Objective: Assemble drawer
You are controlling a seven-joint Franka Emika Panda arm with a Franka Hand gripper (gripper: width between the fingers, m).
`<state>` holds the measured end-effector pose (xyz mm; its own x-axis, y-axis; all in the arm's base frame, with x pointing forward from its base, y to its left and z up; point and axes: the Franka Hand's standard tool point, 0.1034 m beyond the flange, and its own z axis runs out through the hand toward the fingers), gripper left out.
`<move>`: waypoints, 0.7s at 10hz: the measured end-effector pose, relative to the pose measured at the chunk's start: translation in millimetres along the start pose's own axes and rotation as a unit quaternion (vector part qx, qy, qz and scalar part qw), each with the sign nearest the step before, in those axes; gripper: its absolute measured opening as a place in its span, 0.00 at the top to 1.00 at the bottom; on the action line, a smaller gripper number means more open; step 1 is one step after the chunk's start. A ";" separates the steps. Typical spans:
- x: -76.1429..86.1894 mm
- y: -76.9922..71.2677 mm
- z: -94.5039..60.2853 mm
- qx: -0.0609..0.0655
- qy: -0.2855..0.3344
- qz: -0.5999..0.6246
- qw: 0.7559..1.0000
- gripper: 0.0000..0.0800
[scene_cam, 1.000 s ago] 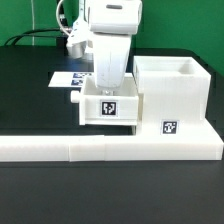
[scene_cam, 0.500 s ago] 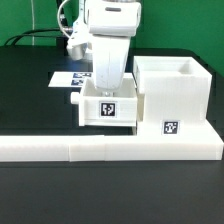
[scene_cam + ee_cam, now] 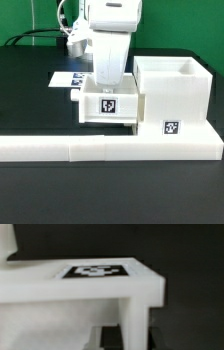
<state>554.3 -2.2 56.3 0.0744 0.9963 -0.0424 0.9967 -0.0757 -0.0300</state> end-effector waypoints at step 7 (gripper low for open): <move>7.0 -1.4 -6.3 -0.003 0.001 -0.004 1.000 0.95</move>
Offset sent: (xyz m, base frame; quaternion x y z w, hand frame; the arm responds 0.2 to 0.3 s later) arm -0.0090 0.0036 0.0184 0.0063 -0.0051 -0.0039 1.0000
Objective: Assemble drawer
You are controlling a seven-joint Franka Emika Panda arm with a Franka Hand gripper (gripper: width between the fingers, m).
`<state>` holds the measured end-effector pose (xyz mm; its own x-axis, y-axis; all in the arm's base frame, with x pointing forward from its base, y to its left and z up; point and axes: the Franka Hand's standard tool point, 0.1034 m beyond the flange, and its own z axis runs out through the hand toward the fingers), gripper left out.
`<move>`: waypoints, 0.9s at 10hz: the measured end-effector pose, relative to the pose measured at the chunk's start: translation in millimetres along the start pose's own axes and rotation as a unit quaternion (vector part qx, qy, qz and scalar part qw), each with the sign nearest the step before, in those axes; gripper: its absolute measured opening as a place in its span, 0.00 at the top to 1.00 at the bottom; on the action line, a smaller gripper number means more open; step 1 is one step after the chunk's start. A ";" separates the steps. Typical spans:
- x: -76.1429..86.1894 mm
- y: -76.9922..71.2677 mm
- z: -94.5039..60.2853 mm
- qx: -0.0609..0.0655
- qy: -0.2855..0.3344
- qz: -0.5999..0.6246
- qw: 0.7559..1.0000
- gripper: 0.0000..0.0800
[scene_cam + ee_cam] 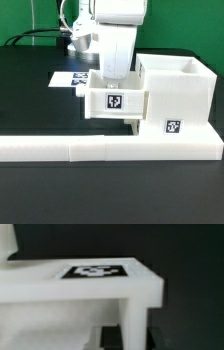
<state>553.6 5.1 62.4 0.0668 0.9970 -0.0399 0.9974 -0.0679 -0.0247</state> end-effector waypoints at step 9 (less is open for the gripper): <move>1.8 -5.6 6.3 0.015 -0.003 -0.009 1.000 0.95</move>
Offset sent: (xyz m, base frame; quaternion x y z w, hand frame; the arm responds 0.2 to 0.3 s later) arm -0.0108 0.0133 -0.0121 -0.0039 -0.0012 -0.0582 0.9983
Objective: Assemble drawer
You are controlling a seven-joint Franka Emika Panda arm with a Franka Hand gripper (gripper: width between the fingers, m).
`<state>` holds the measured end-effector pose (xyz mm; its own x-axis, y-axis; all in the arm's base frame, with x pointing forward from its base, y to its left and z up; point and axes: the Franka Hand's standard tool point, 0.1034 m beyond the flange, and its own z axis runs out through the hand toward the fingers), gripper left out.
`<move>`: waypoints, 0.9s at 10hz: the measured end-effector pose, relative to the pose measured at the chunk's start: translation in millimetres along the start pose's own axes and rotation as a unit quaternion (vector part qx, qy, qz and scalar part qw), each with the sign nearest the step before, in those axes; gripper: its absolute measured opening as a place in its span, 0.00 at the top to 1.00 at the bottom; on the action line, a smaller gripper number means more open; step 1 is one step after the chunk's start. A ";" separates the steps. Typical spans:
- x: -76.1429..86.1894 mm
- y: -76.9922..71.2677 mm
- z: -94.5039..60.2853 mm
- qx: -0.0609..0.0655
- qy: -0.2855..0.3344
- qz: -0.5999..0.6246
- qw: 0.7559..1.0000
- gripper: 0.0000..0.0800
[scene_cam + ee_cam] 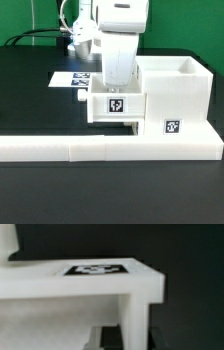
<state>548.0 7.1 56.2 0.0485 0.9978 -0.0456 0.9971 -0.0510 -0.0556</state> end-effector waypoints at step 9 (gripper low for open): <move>0.9 1.5 1.5 -0.014 0.004 -0.016 1.000 0.95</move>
Offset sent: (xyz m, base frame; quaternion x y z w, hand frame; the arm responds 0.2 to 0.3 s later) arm -0.0065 0.0113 -0.0050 -0.0305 0.0102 -0.0380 0.9988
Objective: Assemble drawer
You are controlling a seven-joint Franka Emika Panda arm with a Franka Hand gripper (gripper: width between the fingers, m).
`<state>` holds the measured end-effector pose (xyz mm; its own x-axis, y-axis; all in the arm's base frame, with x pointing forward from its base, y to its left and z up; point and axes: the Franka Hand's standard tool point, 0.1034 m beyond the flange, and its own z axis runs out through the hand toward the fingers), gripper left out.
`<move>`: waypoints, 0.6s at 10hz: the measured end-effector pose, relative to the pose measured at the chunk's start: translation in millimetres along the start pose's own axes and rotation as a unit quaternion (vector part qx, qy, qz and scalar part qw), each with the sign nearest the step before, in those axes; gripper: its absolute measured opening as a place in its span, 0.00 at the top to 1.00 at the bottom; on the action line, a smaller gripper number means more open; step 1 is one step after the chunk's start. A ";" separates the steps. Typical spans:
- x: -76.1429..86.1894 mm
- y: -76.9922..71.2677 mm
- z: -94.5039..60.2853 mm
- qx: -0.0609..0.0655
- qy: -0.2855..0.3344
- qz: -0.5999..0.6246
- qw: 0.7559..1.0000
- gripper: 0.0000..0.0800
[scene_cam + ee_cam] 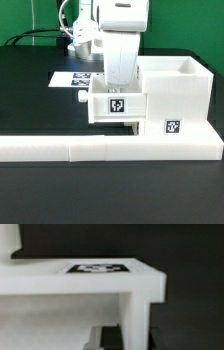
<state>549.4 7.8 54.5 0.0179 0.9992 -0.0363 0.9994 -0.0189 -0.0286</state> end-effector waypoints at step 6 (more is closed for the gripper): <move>-1.7 0.0 0.1 0.000 0.000 -0.002 1.000 0.95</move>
Offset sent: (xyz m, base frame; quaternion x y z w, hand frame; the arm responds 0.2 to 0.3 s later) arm 0.0000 0.0000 0.0000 0.0000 0.0000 0.0000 1.0000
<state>549.3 6.2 54.5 0.0130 0.9992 -0.0365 0.9995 -0.0141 -0.0293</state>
